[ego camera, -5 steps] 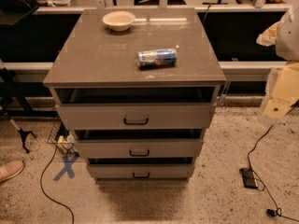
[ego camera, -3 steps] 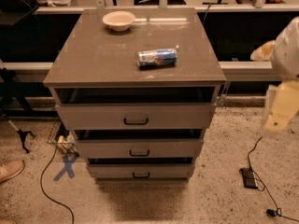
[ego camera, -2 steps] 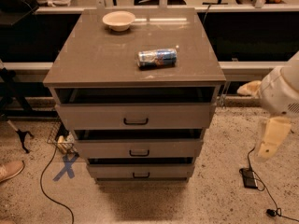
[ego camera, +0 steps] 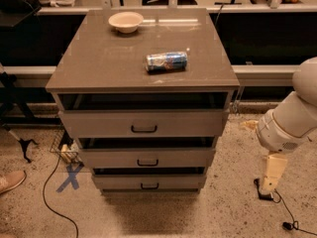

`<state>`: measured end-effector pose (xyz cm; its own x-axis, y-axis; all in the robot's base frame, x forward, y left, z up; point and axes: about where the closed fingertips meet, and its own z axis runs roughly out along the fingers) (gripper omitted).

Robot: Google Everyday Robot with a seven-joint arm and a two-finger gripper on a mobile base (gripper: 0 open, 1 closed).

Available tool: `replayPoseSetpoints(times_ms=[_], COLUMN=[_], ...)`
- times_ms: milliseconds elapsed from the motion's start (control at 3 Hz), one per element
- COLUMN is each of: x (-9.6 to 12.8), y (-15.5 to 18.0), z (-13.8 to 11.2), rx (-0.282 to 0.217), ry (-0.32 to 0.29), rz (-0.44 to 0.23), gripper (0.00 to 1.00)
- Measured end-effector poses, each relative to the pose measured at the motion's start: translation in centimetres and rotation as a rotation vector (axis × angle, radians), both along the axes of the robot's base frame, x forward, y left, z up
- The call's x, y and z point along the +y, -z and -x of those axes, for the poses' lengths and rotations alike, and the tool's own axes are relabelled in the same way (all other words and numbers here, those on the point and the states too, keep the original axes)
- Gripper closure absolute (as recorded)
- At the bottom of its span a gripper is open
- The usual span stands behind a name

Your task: Open middle drawer

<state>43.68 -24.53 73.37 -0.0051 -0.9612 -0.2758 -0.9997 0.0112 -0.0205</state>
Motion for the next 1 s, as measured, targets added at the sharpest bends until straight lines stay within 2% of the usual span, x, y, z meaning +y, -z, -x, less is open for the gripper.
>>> replayPoseSetpoints(times_ms=[333, 667, 1000], x=[1.3, 3.4, 6.8], y=[4.7, 10.4, 15.8], z=[0.5, 0.2, -1.8], rx=[0.03, 0.051, 0.033], ry=[-0.016, -0.01, 0.024], rz=[-0.065, -0.118, -0.198], gripper=[0.0, 0.0, 0.0])
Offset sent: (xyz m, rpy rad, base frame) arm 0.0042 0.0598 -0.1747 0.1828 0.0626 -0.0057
